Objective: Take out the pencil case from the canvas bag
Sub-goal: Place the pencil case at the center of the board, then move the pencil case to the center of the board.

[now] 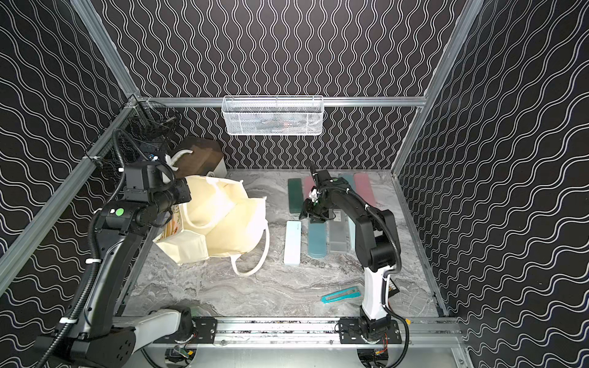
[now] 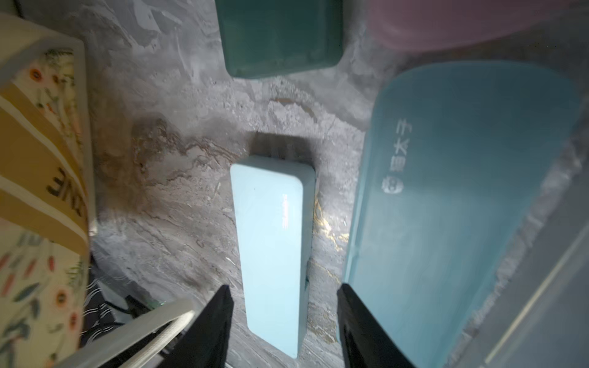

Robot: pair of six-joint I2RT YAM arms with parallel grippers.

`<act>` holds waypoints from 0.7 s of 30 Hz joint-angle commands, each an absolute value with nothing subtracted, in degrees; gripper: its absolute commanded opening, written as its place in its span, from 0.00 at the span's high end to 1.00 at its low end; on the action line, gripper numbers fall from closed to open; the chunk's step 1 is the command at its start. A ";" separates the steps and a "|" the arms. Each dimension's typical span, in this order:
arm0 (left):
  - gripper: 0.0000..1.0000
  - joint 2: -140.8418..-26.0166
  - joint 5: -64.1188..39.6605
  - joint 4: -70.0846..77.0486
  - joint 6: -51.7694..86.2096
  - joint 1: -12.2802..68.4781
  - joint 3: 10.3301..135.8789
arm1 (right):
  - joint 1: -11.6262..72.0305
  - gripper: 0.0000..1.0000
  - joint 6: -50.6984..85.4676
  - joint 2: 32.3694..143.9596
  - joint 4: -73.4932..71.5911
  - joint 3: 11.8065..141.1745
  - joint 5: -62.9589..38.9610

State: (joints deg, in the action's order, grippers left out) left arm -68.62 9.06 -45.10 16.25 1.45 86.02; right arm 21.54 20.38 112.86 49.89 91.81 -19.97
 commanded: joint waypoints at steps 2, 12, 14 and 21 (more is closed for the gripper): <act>1.00 -70.59 14.95 -41.64 19.07 1.41 88.12 | 27.95 0.34 26.02 109.48 48.82 88.15 -4.44; 1.00 -74.11 23.15 -44.17 20.67 1.41 91.55 | 41.24 0.19 38.12 109.35 46.14 81.74 7.24; 1.00 -74.68 24.70 -45.02 21.12 1.41 92.19 | 42.30 0.16 38.36 110.35 45.55 81.78 6.59; 1.00 -75.65 25.82 -45.94 22.22 1.41 92.93 | 44.21 0.17 39.10 114.72 46.78 83.64 8.78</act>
